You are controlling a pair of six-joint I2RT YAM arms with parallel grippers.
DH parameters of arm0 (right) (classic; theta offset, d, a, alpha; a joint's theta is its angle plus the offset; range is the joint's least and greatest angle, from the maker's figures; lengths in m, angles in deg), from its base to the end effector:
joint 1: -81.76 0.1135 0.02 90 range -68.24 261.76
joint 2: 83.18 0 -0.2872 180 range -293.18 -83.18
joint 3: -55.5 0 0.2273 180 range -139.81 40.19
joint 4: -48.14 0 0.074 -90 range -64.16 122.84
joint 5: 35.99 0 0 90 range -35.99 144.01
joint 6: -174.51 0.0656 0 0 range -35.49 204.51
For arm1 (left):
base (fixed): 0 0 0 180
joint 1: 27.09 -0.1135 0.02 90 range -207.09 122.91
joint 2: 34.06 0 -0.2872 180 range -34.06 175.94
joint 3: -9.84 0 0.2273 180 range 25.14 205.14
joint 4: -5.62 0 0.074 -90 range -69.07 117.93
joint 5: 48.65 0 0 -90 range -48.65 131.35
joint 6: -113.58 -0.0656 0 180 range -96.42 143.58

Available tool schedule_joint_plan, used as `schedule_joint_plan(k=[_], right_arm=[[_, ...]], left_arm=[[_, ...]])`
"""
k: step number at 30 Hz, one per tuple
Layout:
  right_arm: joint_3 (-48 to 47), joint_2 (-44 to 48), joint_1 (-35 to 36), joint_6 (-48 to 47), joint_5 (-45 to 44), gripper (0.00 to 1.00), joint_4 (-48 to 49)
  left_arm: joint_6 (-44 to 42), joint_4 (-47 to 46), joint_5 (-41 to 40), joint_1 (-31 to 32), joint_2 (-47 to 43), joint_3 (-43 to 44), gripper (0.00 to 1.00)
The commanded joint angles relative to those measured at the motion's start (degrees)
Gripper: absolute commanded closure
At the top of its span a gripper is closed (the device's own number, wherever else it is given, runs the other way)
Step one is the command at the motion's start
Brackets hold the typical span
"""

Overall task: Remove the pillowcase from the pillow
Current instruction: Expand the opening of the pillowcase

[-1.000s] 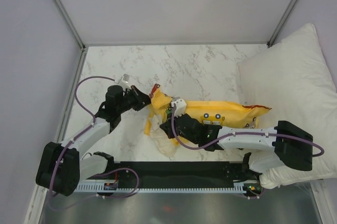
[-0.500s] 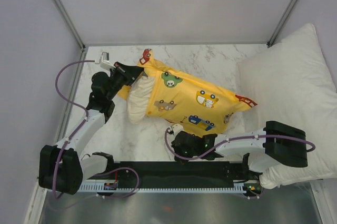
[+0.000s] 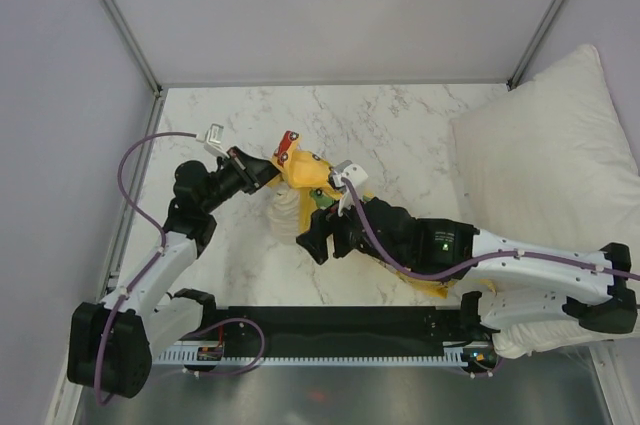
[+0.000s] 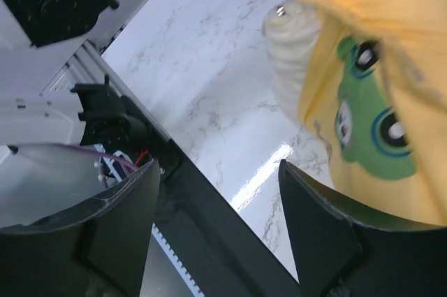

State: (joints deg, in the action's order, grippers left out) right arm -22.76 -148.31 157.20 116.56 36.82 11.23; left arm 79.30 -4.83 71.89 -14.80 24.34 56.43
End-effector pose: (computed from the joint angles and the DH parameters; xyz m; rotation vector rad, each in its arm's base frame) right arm 0.0805 0.2329 0.3706 -0.5772 2.0042 0.9060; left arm 0.2103 -0.0799 0.3085 -0.2084 1.7511 -1.3162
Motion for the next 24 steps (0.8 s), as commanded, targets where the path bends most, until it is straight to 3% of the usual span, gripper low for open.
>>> schedule_joint_plan(k=[1,3,8,12,18,24], right_arm=[[-2.2,-5.5,0.1,-2.8,-9.2,0.22,-4.3],[-3.1,-8.0,0.1,-0.1,-13.6,0.22,-6.3],[-1.6,-9.0,0.1,4.6,-13.0,0.23,-8.0],[-0.5,-8.3,-1.6,7.7,-20.2,0.22,-13.8],[3.4,-4.8,-15.0,1.6,-17.4,0.21,-11.4],[2.5,-11.3,-25.0,-8.2,-10.0,0.21,-1.2]], left_arm=[[-3.0,-1.0,5.3,0.6,-3.5,-1.9,0.98],[-5.6,3.2,3.3,0.5,-5.9,-2.4,0.98],[-8.1,8.3,2.8,0.6,-7.7,-0.6,0.98],[-9.0,10.2,4.1,0.5,-8.7,-0.1,0.98],[-11.2,12.6,9.1,0.6,-10.4,-1.1,0.98],[-12.6,12.6,12.9,2.4,-12.2,-3.9,0.98]])
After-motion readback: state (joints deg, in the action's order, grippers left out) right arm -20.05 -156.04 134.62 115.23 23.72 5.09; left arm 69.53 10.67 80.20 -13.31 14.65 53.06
